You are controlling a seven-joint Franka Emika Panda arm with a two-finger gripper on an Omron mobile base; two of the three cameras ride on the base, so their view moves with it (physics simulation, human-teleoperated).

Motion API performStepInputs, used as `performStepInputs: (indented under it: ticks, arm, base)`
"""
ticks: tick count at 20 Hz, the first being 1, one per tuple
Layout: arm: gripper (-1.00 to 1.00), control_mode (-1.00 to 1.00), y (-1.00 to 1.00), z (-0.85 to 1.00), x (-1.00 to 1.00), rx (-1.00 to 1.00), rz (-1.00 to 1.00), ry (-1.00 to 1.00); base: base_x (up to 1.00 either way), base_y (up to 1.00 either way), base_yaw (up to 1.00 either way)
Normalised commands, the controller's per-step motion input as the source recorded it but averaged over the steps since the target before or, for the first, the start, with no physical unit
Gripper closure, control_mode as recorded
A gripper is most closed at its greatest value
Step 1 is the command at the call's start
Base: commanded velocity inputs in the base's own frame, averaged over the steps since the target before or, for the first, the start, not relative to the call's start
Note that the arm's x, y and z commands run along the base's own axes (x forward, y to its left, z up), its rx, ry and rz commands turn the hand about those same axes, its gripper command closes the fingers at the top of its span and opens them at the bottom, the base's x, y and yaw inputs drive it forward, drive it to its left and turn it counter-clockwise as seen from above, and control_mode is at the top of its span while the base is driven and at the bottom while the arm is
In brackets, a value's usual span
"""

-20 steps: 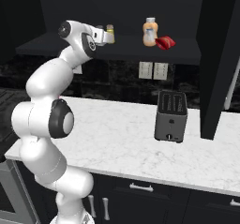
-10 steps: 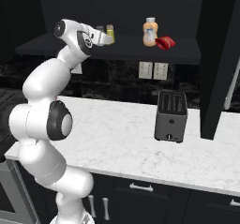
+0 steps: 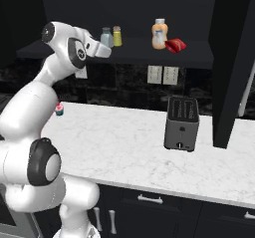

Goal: Put the shaker and condiment bottle from the counter next to their counterparts in the cabinet.

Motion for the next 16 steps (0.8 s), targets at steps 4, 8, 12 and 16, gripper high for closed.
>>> performStepInputs:
  ticks: [4, 8, 12, 16]
  arm:
    - [-1.0, -1.0, -0.27, 0.28, -1.0, 0.12, 0.1, -0.18]
    - [-1.0, -1.0, -0.43, 0.28, -1.0, 0.07, 0.3, -0.28]
    - [-1.0, -1.0, -0.47, 0.31, -1.0, 0.05, 0.34, -0.28]
    - [-1.0, -1.0, -0.49, 0.35, -1.0, 0.03, 0.34, -0.27]
  base:
    - [0.0, 0.0, 0.0]
    - [0.0, 0.0, 0.0]
    - [0.0, 0.0, 0.0]
    - [0.0, 0.0, 0.0]
